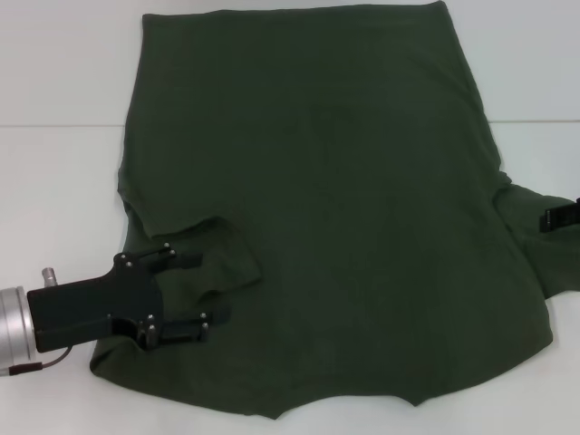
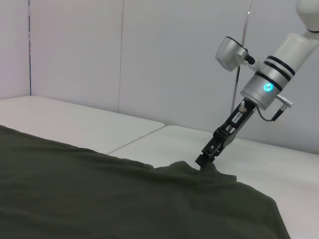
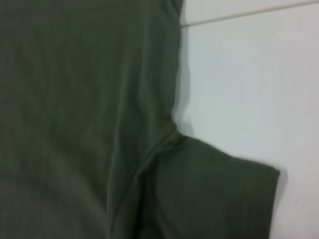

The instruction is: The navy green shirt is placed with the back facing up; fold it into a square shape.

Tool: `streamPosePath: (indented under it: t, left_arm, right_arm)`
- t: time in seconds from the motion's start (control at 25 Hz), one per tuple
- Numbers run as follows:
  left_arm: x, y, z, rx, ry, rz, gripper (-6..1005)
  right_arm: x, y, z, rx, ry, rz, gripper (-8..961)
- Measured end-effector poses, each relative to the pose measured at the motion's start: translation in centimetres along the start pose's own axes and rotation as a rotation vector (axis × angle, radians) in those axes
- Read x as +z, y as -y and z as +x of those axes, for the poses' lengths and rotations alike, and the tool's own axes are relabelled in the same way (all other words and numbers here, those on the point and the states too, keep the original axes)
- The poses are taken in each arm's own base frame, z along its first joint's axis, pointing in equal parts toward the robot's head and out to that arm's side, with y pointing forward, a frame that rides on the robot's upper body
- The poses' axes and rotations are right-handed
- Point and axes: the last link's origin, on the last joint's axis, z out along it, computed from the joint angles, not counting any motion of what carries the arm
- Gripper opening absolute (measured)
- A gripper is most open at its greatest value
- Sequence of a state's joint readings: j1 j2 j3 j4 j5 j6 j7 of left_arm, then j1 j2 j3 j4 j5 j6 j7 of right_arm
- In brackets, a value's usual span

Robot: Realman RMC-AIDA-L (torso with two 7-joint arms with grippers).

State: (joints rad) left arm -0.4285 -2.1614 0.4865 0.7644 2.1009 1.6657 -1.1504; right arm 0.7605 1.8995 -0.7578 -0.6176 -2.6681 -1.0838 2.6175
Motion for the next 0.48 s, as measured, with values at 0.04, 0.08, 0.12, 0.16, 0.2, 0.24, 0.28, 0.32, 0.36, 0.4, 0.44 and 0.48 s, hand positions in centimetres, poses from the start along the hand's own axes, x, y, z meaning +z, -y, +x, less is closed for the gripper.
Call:
streamPosePath:
  t: [0.04,0.08,0.12,0.16,0.2,0.24,0.28,0.32,0.36,0.4,0.44,0.48]
  left_arm:
    - [0.01,-0.02,-0.02,-0.001,0.000,0.000,866]
    - [0.02,-0.03,-0.05,-0.003,0.000,0.000,866]
    - [0.02,-0.03,-0.05,-0.003,0.000,0.000,866]
    - [0.02,-0.03,-0.06,-0.003,0.000,0.000,866]
    - [0.01,-0.03,-0.06,-0.003,0.000,0.000,866]
    - [0.01,-0.03,-0.06,-0.003,0.000,0.000,866]
    - [0.01,-0.03,-0.06,-0.003,0.000,0.000,866]
    - [0.01,-0.03,-0.06,-0.003,0.000,0.000,866]
    - [0.01,-0.03,-0.06,-0.003,0.000,0.000,866]
    - [0.01,-0.03,-0.06,-0.004,0.000,0.000,866]
    - [0.01,-0.04,-0.06,-0.005,0.000,0.000,866]
    - [0.01,-0.03,-0.06,-0.005,0.000,0.000,866]
  right_arm:
    - [0.12,-0.07,0.04,-0.001,0.002,0.000,876]
    - [0.25,-0.16,0.07,-0.003,0.005,-0.001,873]
    - [0.37,-0.27,0.11,-0.004,0.005,-0.002,870]
    - [0.46,-0.35,0.14,-0.005,0.006,-0.003,867]
    - [0.54,-0.43,0.16,-0.005,0.007,-0.003,865]
    - [0.59,-0.47,0.18,-0.005,0.007,-0.003,862]
    - [0.62,-0.50,0.20,-0.006,0.007,-0.004,859]
    - [0.64,-0.51,0.22,-0.006,0.006,-0.004,856]
    - [0.66,-0.51,0.25,-0.006,0.005,-0.004,853]
    - [0.71,-0.50,0.29,-0.005,0.005,-0.004,850]
    - [0.76,-0.48,0.34,-0.004,0.004,-0.004,847]
    - [0.79,-0.46,0.35,-0.003,0.005,-0.003,844]
